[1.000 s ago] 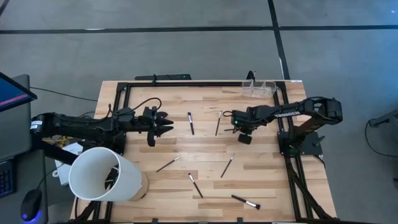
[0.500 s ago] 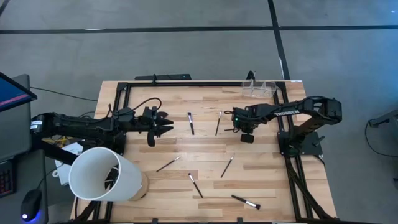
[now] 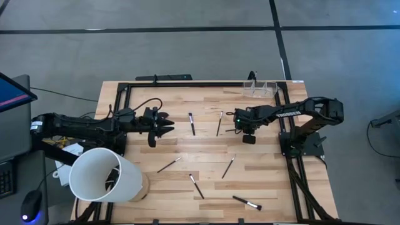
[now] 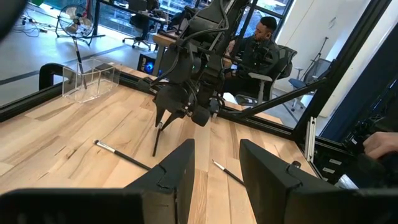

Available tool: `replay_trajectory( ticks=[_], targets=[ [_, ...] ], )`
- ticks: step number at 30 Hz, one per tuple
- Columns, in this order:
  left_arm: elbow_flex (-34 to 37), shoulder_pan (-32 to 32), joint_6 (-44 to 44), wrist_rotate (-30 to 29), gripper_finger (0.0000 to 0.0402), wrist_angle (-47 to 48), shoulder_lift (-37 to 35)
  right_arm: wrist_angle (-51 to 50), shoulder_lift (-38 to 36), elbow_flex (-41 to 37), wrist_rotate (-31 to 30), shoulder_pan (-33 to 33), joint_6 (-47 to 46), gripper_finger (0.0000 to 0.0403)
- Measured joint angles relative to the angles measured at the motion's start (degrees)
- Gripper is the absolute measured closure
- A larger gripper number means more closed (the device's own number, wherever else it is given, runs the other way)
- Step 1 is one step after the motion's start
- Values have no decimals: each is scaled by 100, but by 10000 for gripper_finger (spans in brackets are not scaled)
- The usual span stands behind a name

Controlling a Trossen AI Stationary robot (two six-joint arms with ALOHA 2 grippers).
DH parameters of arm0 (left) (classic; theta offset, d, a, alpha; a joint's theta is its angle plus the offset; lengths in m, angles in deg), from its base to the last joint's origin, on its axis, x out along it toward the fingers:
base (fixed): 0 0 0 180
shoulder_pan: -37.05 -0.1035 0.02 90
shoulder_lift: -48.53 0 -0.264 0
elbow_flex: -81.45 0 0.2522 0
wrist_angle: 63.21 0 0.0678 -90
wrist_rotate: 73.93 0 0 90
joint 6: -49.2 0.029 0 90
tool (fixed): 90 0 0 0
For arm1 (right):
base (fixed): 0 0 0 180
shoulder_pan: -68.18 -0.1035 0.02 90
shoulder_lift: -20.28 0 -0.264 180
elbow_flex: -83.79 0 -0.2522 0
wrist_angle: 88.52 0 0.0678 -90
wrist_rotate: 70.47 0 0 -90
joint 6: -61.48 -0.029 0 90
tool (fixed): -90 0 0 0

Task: Put items in baskets/containers
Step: Put the black eyeshadow brush into the middle section of the transparent organizer

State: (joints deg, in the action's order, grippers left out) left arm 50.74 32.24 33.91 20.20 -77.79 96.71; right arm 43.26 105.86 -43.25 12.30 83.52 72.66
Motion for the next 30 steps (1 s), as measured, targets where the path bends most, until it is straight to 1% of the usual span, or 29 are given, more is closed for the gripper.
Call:
replay_trajectory(
  ticks=[5,14,16,19,21,24,30],
  targets=[
    [0,1,-2,-1,277,-8,-2,-2,0,0,278,202,90,341],
    [0,2,-2,2,277,-15,-2,0,0,0,335,191,233,341],
    [0,1,-2,-1,277,-15,1,5,0,-1,428,197,189,343],
    [0,2,-2,1,277,-15,1,73,-6,-68,513,199,132,354],
    [0,2,-2,0,277,-17,-1,145,-23,-169,544,193,109,369],
    [0,2,-2,-1,277,-19,0,215,-42,-309,529,165,85,394],
    [0,1,-20,-1,277,-52,-1,74,-4,-214,202,-81,38,392]
  ],
)
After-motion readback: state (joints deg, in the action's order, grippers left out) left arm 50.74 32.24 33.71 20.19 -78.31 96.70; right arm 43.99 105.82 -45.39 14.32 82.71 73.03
